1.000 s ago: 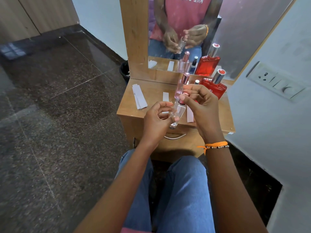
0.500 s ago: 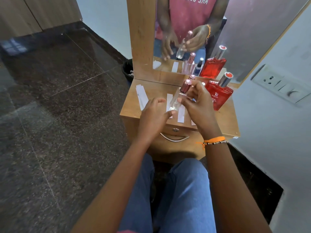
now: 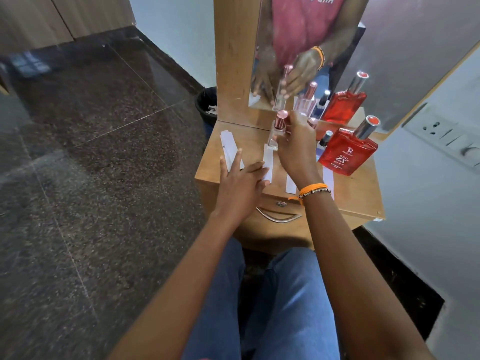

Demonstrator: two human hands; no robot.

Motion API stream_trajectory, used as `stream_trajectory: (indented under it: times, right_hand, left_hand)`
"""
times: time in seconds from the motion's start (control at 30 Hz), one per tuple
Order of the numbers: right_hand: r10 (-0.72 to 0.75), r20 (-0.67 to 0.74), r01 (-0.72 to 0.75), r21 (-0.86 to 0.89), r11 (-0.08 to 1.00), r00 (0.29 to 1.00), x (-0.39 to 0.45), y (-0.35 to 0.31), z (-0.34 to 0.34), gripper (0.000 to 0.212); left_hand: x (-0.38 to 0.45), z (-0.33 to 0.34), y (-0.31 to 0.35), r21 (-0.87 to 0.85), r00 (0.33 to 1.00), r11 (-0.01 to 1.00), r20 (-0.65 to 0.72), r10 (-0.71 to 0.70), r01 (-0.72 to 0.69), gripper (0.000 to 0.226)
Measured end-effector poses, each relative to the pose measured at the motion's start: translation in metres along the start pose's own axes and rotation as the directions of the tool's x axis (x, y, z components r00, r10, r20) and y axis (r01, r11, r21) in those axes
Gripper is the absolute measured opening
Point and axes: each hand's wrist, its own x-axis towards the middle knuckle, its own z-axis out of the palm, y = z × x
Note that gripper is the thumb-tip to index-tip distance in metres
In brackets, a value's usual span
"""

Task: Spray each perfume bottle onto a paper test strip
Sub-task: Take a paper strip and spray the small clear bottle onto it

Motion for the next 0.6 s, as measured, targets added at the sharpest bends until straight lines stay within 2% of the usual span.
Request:
stream_trajectory:
  times: [0.23,0.6]
  right_hand:
    - [0.058,-0.007,-0.058,-0.036,0.998,0.998,0.0019,0.0020,0.0098,0.036]
    - [-0.002,-0.013,-0.001,-0.201,0.980,1.000,0.0003,-0.0042,0.0103,0.043]
  left_hand:
    - [0.0023,0.0009,-0.0033,-0.097,0.999,0.995,0.005,-0.033,0.033,0.035]
    - [0.0026,0.0035,-0.0046,-0.120,1.000,0.992,-0.003,-0.030,0.030,0.035]
